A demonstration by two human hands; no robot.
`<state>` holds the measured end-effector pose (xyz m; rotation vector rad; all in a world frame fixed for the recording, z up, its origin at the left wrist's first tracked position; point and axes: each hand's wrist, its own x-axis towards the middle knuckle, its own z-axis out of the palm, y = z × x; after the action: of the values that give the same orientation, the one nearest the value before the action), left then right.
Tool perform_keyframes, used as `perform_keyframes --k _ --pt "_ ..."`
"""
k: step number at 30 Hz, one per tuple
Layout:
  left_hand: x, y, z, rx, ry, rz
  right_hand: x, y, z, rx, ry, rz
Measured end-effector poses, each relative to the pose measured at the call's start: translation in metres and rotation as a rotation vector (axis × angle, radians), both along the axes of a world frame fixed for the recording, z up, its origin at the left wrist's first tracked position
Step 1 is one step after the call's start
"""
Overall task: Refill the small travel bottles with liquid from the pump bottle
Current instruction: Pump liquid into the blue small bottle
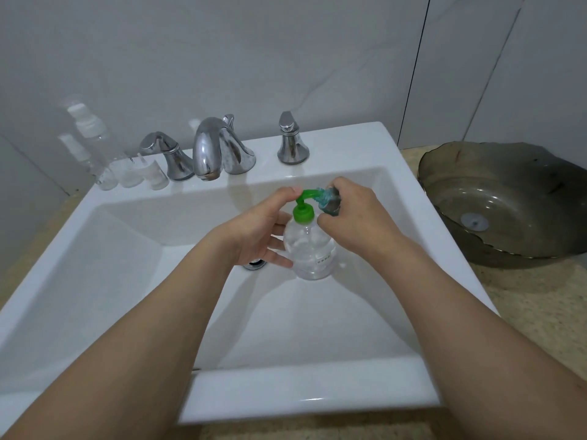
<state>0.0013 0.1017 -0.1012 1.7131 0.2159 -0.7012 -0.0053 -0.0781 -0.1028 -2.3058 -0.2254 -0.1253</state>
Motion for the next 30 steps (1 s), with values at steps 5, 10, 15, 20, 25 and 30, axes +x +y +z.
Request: perform_keyframes --k 5,10,15,20,25,30 --pt "0.003 0.004 -0.004 0.007 -0.038 -0.004 0.003 -0.001 -0.005 -0.044 0.013 0.002" --pt "0.003 0.006 -0.006 -0.004 -0.051 0.002 0.002 -0.001 -0.006 -0.056 0.014 0.001" --pt "0.004 0.007 -0.001 -0.015 -0.071 -0.007 0.002 0.0 -0.006 -0.059 0.005 -0.004" --pt "0.001 0.0 0.006 0.021 -0.066 -0.001 0.003 0.0 -0.007 -0.072 0.003 -0.013" --pt "0.002 -0.004 0.03 0.0 0.051 -0.002 0.002 -0.001 -0.005 -0.066 0.006 -0.039" --pt "0.019 -0.012 0.049 -0.002 0.198 0.097 0.0 0.0 0.003 -0.013 -0.031 -0.043"
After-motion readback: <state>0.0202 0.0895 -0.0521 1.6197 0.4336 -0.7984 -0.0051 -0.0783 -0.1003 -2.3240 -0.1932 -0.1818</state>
